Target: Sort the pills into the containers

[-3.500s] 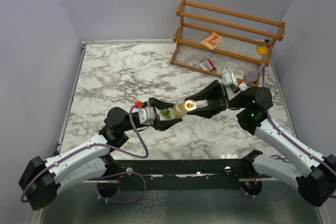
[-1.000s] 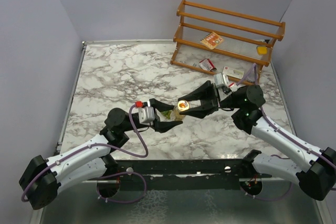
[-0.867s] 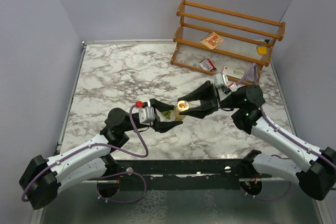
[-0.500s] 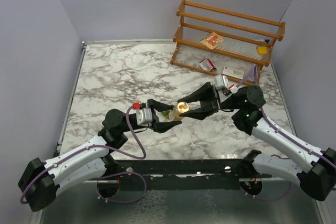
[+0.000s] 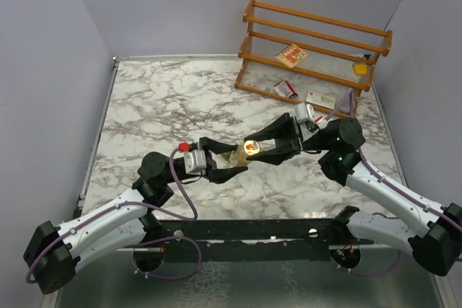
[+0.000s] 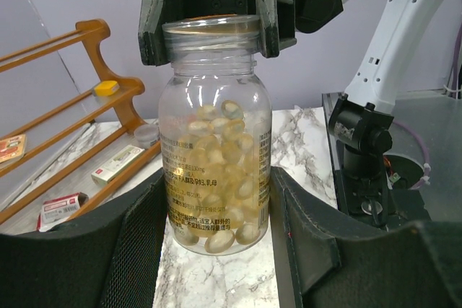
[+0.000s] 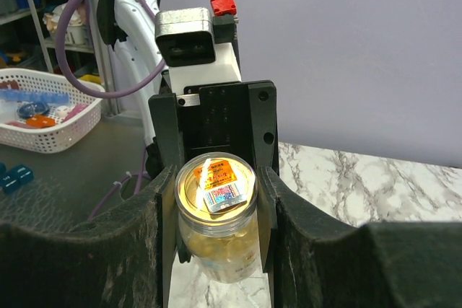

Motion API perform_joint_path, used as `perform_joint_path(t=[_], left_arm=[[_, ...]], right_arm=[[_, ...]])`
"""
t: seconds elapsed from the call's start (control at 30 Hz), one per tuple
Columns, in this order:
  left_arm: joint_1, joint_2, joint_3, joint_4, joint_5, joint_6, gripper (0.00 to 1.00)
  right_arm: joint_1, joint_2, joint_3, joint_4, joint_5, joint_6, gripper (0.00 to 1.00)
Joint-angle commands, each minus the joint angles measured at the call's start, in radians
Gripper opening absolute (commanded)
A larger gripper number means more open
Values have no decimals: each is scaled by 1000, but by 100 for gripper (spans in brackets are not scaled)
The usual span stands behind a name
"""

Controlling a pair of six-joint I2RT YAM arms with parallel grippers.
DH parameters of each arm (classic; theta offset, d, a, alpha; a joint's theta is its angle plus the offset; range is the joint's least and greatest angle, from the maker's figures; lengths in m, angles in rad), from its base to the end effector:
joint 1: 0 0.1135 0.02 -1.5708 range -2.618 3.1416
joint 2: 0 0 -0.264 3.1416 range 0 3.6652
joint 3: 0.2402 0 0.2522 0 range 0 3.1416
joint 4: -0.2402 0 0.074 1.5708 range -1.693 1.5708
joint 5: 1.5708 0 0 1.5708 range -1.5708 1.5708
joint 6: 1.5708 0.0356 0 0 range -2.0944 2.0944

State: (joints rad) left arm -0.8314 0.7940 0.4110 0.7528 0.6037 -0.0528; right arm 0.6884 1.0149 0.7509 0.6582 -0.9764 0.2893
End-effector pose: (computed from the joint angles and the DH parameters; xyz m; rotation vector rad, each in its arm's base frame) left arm 0.1070 -0.1473 0.3032 0.9846 0.9261 -1.1150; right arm 0.1508 0.1623 0.3678 -1.1467 0.9637 1.3744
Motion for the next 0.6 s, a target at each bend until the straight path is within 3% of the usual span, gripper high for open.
perform_joint_path(t=[0.0, 0.23, 0.57], left_arm=[[-2, -58, -10, 109, -10, 16, 0], [-2, -34, 10, 159, 0, 29, 0], [-2, -8, 35, 203, 8, 46, 0]], right_arm=[[3, 28, -1, 35, 11, 31, 1], [16, 79, 6, 122, 4, 81, 1], [30, 84, 39, 50, 19, 32, 1]])
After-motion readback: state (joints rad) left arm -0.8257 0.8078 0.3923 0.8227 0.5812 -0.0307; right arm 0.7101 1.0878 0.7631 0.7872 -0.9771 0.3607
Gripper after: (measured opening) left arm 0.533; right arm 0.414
